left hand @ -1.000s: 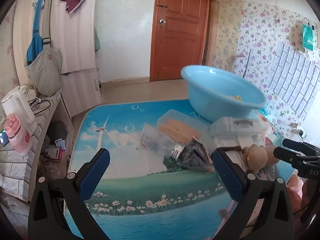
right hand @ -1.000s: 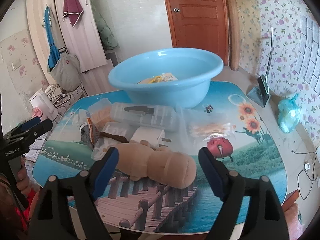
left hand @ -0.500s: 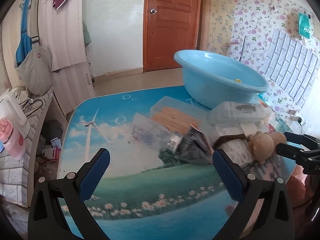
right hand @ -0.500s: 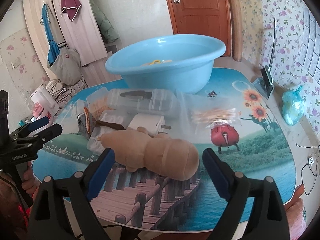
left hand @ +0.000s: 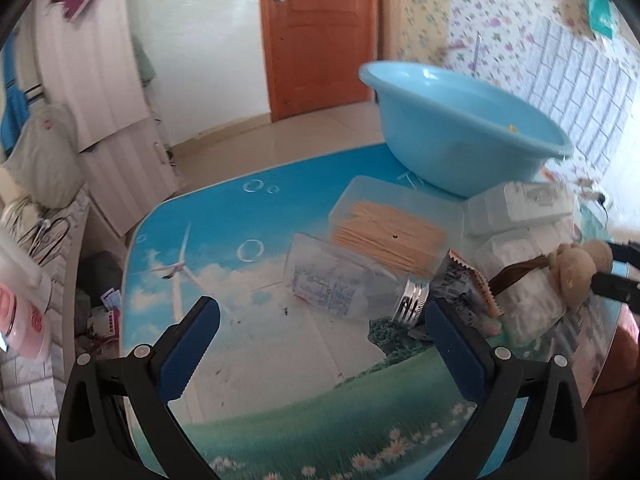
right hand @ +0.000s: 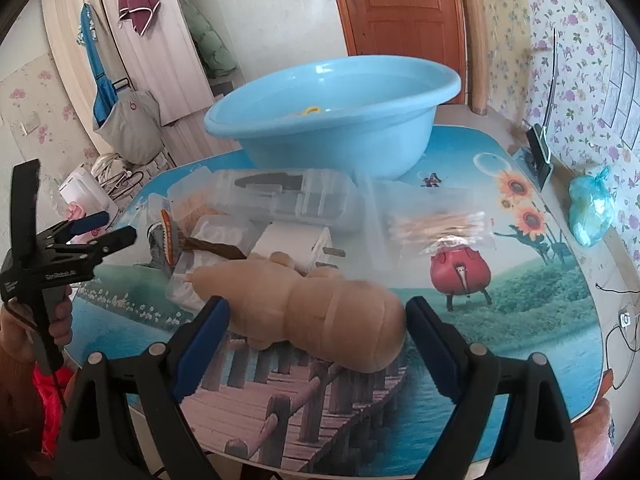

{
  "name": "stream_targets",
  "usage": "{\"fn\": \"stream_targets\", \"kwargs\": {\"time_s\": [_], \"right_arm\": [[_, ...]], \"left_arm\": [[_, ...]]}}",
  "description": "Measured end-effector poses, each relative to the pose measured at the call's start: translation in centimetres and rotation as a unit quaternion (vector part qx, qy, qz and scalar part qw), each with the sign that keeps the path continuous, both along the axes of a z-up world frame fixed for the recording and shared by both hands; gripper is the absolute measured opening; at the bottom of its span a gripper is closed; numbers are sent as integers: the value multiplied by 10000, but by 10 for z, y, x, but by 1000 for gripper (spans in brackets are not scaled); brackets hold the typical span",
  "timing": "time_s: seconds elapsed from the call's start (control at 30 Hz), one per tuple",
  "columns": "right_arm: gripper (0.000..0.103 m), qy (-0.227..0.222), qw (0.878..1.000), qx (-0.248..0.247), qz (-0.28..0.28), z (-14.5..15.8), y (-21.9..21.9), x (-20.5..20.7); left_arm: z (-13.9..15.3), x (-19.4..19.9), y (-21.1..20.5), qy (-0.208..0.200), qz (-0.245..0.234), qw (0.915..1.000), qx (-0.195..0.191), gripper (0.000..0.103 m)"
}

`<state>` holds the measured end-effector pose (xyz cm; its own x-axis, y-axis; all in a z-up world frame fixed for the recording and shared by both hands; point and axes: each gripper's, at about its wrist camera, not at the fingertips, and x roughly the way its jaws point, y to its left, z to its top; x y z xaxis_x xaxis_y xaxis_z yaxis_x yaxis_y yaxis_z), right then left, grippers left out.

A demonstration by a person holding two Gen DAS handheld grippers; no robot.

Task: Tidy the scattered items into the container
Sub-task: 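Grasp the glass bottle with the left tool while the right tool grasps the tan plush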

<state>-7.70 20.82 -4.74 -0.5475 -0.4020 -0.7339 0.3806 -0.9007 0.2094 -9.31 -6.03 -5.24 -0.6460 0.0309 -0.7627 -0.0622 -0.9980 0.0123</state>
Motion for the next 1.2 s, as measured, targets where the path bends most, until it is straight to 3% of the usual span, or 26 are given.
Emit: {"fn": "stream_targets", "kwargs": {"time_s": [0.27,0.5,0.53,0.6,0.9,1.13,1.2], "right_arm": [[91,-27,10000,12,50,0,-4,-3],[91,19,9998,55,186,1,-8,-2],[91,14,9998,49,203,0,-8,-3],[92,3,9998,27,214,0,-8,-3],[82,-113,9994,-236,207,-2,3,-5],[89,-356,9988,-334,99,-7,9,-7],[87,-506,9973,-509,128,-12,10,-9]], "left_arm": [[-11,-22,4,-193,-332,9992,-132,103],[-14,-30,-3,-310,-375,9985,263,102],[-13,-29,-3,-273,-368,9984,328,100],[-14,-26,-4,-274,-403,9977,468,85],[-13,-5,-5,-190,-266,9980,546,85],[-5,22,-11,-110,33,9971,749,85],[-4,29,-11,-105,91,9973,721,85]]}}
